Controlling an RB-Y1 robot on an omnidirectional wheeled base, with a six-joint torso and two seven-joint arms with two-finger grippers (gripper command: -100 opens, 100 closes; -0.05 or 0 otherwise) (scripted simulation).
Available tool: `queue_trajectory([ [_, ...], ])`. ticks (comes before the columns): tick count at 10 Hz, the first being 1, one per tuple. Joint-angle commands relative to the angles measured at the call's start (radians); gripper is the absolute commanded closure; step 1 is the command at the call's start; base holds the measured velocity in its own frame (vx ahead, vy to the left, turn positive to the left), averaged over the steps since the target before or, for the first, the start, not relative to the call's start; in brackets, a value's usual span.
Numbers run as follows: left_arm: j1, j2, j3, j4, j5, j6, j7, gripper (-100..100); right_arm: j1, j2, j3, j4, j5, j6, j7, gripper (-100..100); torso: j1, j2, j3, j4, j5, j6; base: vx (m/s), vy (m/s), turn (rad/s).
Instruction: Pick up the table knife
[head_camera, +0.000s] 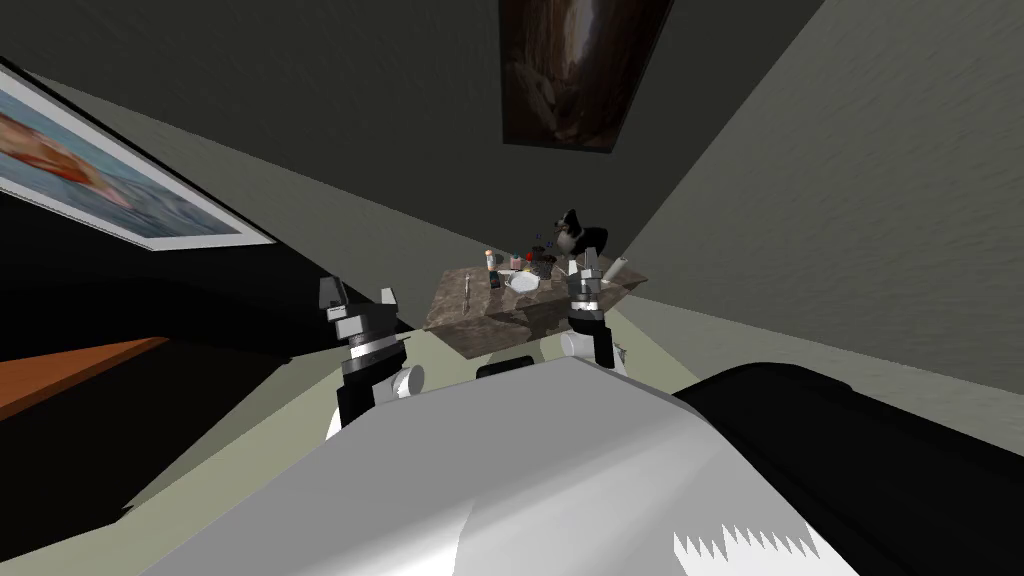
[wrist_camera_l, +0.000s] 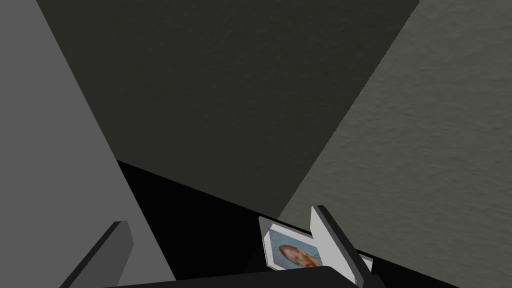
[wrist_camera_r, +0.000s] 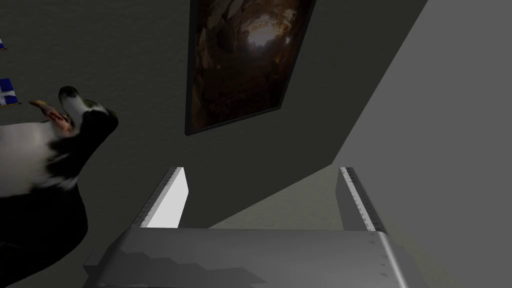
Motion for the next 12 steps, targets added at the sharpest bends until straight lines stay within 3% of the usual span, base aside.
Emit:
queue_trajectory([
  [1, -0.007, 0.044, 0.0, 0.009, 0.004, 0.003, 0.004, -100, 0.0, 0.0, 0.0, 0.0, 0.0, 0.0, 0.0, 0, 0.0, 0.0, 0.0, 0.0, 0.0, 0.0, 0.0, 0.021, -0.039],
  [5, -0.049, 0.167, -0.002, 0.057, 0.028, 0.025, 0.028, -100, 0.0, 0.0, 0.0, 0.0, 0.0, 0.0, 0.0, 0, 0.006, 0.0, 0.0, 0.0, 0.001, 0.0, 0.0, 0.071, -0.103],
  [6, -0.049, 0.176, -0.002, 0.057, 0.028, 0.025, 0.028, -100, 0.0, 0.0, 0.0, 0.0, 0.0, 0.0, 0.0, 0, 0.007, 0.0, 0.0, 0.0, 0.001, 0.0, -0.005, 0.067, -0.039],
  [12, -0.126, 0.352, -0.016, 0.152, 0.09, 0.086, 0.074, -100, 0.0, 0.0, 0.0, 0.0, 0.0, 0.0, 0.0, 0, 0.005, 0.0, 0.0, 0.0, 0.001, 0.0, -0.006, 0.085, -0.148],
])
